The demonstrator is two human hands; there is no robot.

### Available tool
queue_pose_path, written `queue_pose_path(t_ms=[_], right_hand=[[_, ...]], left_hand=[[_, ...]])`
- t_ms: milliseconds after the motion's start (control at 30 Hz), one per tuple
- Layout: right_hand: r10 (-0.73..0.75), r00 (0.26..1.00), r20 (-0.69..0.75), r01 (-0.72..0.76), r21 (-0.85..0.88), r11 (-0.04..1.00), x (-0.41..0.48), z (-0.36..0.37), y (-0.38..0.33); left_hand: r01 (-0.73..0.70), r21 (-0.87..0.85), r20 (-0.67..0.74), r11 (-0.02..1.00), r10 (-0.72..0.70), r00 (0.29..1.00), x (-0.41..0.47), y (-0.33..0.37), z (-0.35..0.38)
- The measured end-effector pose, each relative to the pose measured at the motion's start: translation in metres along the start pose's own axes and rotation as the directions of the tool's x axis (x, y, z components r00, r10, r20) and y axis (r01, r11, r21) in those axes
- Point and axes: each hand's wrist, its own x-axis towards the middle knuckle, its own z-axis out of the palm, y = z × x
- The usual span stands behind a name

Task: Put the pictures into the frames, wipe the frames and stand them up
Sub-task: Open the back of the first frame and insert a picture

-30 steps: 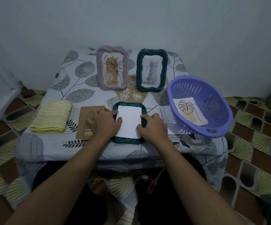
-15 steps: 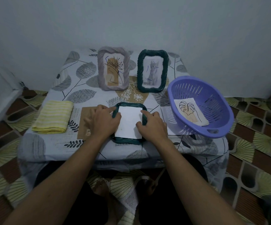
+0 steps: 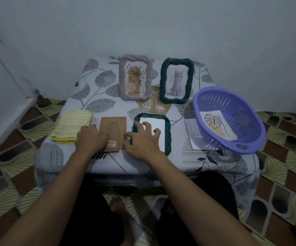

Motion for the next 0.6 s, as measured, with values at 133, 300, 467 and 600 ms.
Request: queue_pose_path(t_ms=[133,300,467,600], right_hand=[[0.024,0.999,0.025,-0.023,-0.034,0.999,0.005,0.006,-0.007],[0.044,0.999,0.008,-0.044,-0.023,0.999,0.007,0.010,-0.010],[0.061,0.998,0.031,-0.062,0.010,0.998,0.006,0.004,-0.009],[0.056,0.997,0.054,-0.059,0.073,0.996,0.003,0.000,-0.005]], left_hand=[[-0.019,-0.034,0.006,0.999,0.019,1.000,-0.006,-0.001,-0.001],[0.012,-0.224,-0.004,0.974,-0.013,1.000,-0.009,0.004,-0.003],[0.040,-0.494,-0.036,0.869,-0.066,0.997,-0.012,0.011,-0.009],[0.055,-0.649,-0.013,0.759,-0.084,0.996,-0.009,0.014,-0.018]])
